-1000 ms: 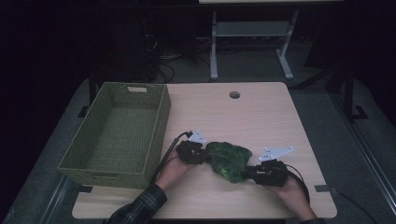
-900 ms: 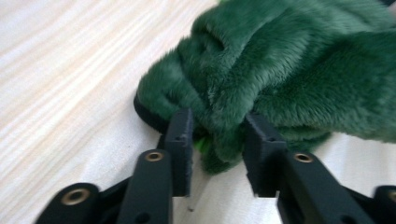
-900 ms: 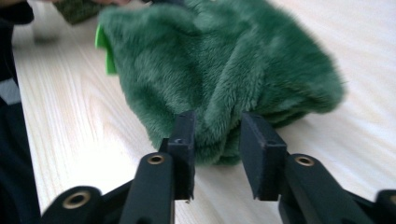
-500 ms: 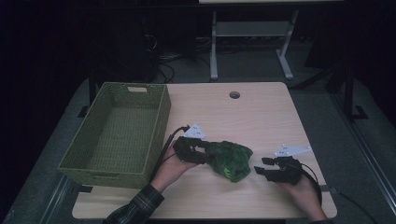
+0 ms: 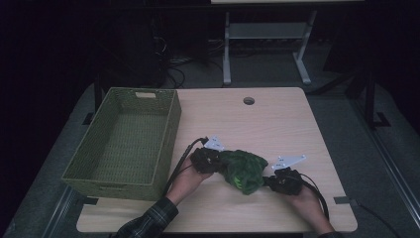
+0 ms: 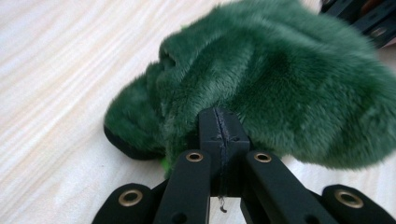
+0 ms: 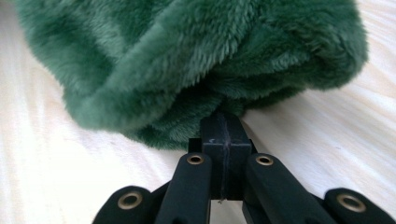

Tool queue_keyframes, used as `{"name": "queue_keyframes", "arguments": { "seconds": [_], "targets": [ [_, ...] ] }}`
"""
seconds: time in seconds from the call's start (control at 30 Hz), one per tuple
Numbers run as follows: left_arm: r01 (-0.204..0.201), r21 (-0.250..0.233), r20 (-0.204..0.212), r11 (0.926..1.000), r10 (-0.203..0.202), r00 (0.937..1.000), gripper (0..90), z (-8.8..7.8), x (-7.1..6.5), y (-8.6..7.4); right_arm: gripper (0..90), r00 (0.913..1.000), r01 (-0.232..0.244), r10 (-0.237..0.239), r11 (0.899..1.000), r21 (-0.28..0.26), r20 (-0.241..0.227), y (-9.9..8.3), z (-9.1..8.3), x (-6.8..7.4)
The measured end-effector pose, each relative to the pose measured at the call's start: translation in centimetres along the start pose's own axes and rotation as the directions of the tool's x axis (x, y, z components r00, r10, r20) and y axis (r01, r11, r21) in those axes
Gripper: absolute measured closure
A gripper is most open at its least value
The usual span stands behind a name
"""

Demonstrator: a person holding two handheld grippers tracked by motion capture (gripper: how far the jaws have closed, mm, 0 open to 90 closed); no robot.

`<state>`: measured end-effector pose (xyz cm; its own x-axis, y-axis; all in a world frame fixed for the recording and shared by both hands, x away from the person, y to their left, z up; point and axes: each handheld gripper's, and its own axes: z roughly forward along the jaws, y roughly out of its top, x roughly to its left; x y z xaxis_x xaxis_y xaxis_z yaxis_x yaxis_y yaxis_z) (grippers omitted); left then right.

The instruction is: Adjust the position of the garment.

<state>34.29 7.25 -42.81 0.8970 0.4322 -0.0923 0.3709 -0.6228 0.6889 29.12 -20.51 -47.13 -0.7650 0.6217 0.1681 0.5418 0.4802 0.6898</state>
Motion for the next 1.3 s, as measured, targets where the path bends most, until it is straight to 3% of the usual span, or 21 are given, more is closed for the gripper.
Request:
{"name": "queue_keyframes", "arguments": {
  "seconds": [0.33, 0.47, 0.6, 0.8, 1.03, 1.13, 1.3],
  "targets": [
    [-0.032, -0.007, 0.004, 0.9995, 0.032, 0.9995, 89.8, 0.9, 1.2, 0.2, 90.0, 0.9927, 0.082, -0.081, 0.997, 0.007, -0.089, 0.5, 1.1, 3.6],
    [-0.031, -0.018, -0.003, 0.9993, 0.031, 0.9995, 86.7, 0.0, 1.5, 0.3, 90.0, 0.9897, 0.115, -0.114, 0.993, 0.01, -0.087, 0.6, 1.4, 4.5],
    [-0.033, -0.059, 0.006, 0.9977, 0.033, 0.9994, 82.9, -2.0, 1.4, 1.0, 80.6, 0.9935, 0.092, -0.093, 0.996, -0.02, -0.065, 0.3, 0.1, 4.0],
    [-0.058, -0.097, 0.032, 0.9936, 0.061, 0.9976, 72.7, -3.9, 0.5, 2.3, 70.5, 0.9991, 0.04, -0.04, 0.998, -0.048, 0.012, -1.0, -1.9, 2.5],
    [-0.088, -0.086, 0.081, 0.9924, 0.095, 0.9922, 54.7, -3.4, -0.8, 3.4, 53.6, 0.9948, 0.011, -0.004, 0.998, -0.066, 0.102, -2.6, -3.4, 1.0],
    [-0.096, -0.059, 0.095, 0.9936, 0.102, 0.9903, 44.5, -2.8, -1.1, 3.4, 43.7, 0.9899, -0.024, 0.035, 0.996, -0.081, 0.138, -3.2, -3.8, 0.0],
    [-0.093, -0.008, 0.144, 0.9957, 0.093, 0.9852, 32.6, -1.3, -1.6, 2.9, 35.6, 0.9806, -0.064, 0.077, 0.995, -0.078, 0.18, -3.6, -4.1, -1.3]
  ]
}}
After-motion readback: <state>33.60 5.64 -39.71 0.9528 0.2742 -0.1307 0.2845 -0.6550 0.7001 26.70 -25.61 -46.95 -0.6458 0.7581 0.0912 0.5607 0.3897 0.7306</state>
